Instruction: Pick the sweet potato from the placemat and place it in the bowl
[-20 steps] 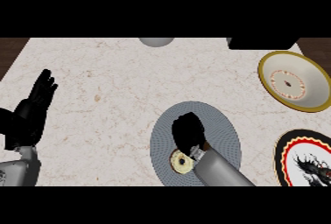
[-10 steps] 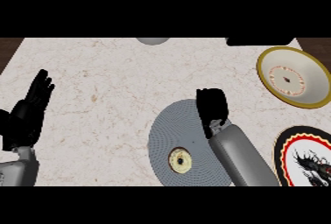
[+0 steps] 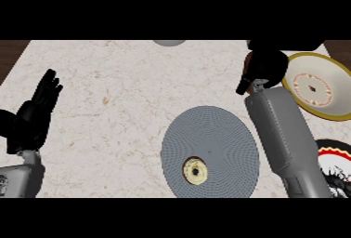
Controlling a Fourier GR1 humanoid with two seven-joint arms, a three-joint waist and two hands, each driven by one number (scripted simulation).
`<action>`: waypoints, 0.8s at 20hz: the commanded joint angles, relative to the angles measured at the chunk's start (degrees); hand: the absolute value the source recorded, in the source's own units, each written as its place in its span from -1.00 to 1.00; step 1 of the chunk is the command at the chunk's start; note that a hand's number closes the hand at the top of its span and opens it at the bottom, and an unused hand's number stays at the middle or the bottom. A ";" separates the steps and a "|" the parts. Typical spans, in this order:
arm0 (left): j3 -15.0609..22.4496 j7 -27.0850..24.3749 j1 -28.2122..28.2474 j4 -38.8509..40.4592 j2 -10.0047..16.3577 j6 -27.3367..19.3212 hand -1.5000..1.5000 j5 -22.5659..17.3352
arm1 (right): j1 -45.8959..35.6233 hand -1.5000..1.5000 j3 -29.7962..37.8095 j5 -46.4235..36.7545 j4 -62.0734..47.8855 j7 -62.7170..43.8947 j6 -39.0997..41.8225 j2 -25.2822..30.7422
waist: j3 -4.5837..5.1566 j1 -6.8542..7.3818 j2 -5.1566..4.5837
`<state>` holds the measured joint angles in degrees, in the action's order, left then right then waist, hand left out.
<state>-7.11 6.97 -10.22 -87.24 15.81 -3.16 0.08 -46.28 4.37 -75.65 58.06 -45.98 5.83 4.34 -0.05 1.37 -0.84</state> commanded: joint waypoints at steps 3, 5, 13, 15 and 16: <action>-0.74 0.66 0.79 0.03 0.98 2.02 0.00 -1.48 | -9.44 1.00 2.98 -5.64 0.46 -6.90 -9.62 5.62 | 0.07 0.17 0.54; -0.64 1.80 -0.33 -1.27 0.85 0.50 0.00 -0.22 | -10.45 1.00 3.27 -5.46 -0.45 -7.93 -11.90 4.18 | 0.05 -0.33 0.67; 1.51 2.81 3.58 -5.44 -2.62 -1.95 0.00 1.98 | -12.15 1.00 8.40 -2.79 -3.99 -4.96 -15.22 11.19 | 0.03 -0.58 0.79; -1.70 1.00 0.16 -0.32 0.54 1.67 0.00 -0.67 | -11.33 1.00 10.71 -0.01 -6.40 -1.80 -19.12 12.37 | 0.04 -0.72 0.64; 0.32 0.34 0.47 -0.62 -1.98 -1.69 0.00 2.35 | -11.72 1.00 12.02 1.55 -7.59 -0.56 -19.26 13.39 | 0.04 -0.74 0.62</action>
<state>-7.35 7.63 -9.65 -87.92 15.08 -3.30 0.98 -57.56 13.15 -77.31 53.49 -49.77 -10.46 14.71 0.00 0.67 -0.18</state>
